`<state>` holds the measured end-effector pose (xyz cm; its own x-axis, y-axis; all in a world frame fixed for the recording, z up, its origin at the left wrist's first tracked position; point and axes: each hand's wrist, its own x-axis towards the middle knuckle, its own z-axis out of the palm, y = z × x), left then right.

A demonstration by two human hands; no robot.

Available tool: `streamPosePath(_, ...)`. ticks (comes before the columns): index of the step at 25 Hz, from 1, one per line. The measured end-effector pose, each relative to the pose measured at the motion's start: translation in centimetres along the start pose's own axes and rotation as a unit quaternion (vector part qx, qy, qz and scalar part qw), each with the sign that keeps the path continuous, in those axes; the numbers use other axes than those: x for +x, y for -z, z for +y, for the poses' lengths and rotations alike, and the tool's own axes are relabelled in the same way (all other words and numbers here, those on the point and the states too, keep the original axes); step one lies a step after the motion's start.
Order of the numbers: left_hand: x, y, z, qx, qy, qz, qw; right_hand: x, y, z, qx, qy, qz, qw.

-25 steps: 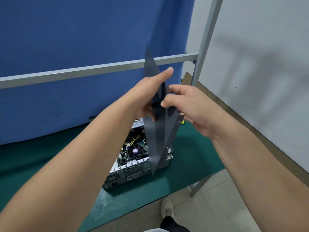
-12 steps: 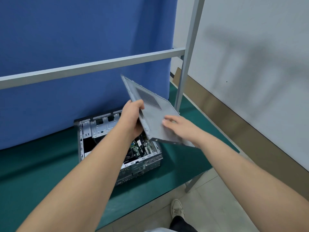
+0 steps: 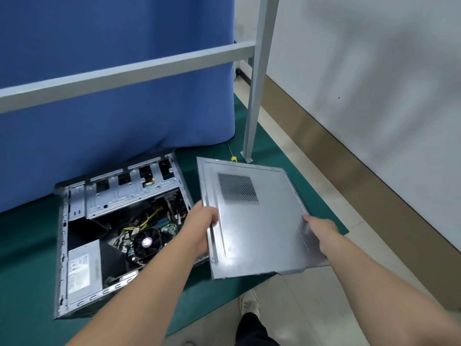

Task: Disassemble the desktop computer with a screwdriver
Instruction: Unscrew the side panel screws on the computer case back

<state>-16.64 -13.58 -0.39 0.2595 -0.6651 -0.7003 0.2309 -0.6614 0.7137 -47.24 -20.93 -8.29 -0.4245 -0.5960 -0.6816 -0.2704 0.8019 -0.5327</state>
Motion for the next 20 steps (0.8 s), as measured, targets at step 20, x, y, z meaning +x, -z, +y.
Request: streamPosePath(20, 10.7, -7.3, -8.5, 0.155, 0.121, 0.167, 0.966, 9.6, -2.2, 1.9, -0.194, 0.109, 0.067, 0.973)
